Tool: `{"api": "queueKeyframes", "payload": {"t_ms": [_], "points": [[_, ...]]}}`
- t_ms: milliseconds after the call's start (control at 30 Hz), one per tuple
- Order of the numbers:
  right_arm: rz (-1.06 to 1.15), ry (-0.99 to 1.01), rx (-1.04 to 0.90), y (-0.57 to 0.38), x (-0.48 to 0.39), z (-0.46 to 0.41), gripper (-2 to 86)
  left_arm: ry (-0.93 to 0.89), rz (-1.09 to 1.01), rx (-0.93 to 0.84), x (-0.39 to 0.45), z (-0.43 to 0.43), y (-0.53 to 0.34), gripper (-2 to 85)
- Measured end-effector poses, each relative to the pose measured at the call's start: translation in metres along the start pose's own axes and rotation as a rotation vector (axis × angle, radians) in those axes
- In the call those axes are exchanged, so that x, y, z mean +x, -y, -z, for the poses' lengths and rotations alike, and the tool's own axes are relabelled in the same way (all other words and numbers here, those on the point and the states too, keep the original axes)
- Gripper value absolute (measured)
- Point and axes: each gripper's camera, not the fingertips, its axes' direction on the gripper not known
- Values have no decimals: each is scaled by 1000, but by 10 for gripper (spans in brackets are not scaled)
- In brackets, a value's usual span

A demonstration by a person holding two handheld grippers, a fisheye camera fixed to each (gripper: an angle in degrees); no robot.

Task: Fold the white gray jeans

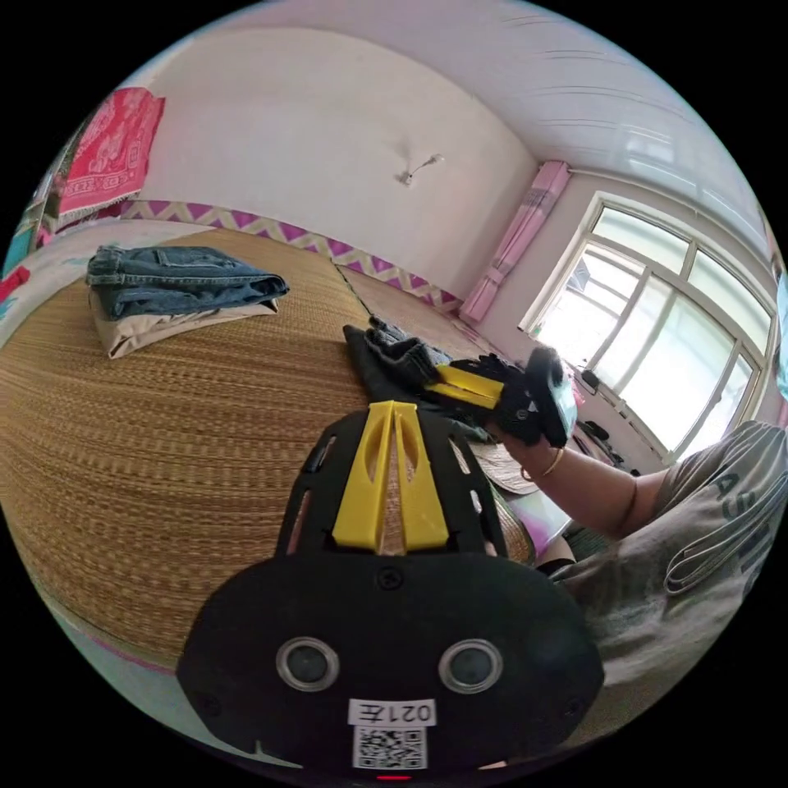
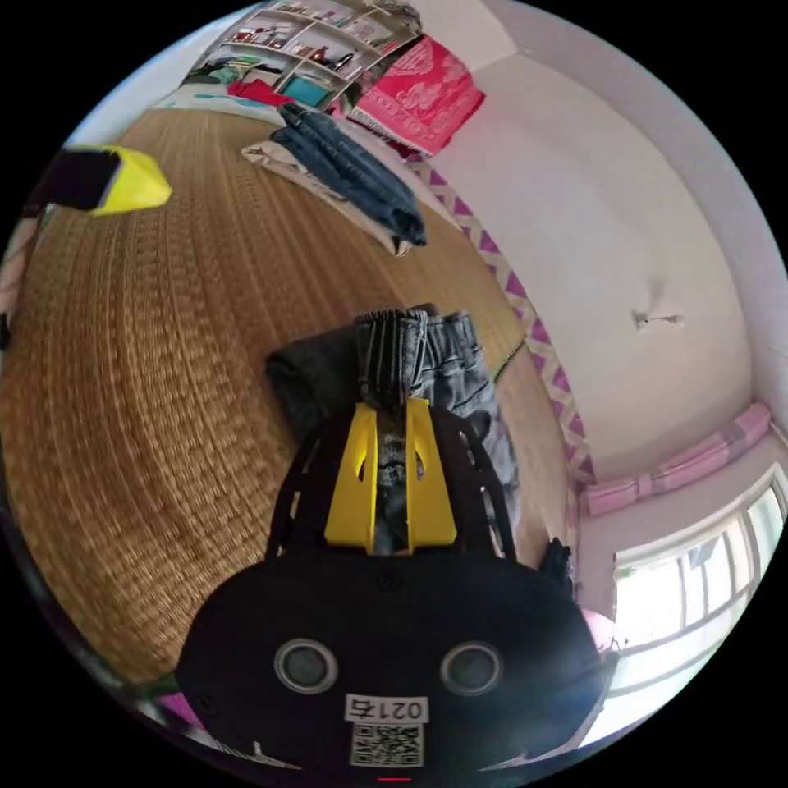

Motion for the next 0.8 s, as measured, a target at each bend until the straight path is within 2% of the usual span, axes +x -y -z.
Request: {"api": "queueKeyframes", "payload": {"t_ms": [67, 133, 200, 233, 333, 400, 467, 567, 600, 633, 700, 767, 800], "points": [[-71, -83, 46, 8, 13, 22, 57, -8, 11, 6, -15, 3, -8, -9], [-139, -56, 86, 11, 28, 35, 58, -33, 27, 13, -24, -2, -14, -8], [-102, -22, 82, 14, 23, 27, 61, -62, 46, 11, -32, -13, -16, -6], [-17, 5, 11, 16, 8, 5, 63, -79, 54, 1, -36, -23, -16, -4], [20, -42, 18, 12, 3, -1, 76, -133, 69, -19, -42, -48, -11, 26], [-62, 135, -10, 12, 32, 8, 88, -195, 61, -28, -44, -65, -4, 46], [-157, 477, 4, -4, 80, 12, 88, -245, 44, -42, -43, -91, 9, 55], [-245, 702, -31, -36, 126, -11, 54, -293, -23, -86, -30, -137, 28, 55], [-275, 722, -23, -44, 137, -13, 54, -306, -35, -95, -27, -147, 31, 55], [-363, 709, 27, -64, 161, -11, 54, -324, -54, -128, -21, -171, 35, 55], [-541, 552, 108, -99, 199, -3, 49, -260, -62, -236, -21, -214, 35, 46], [-658, 299, 78, -140, 227, -13, 49, 22, -47, -404, -44, -263, 20, 5], [-649, 262, 27, -147, 230, -24, 51, -7, -46, -391, -53, -266, 15, 2]]}}
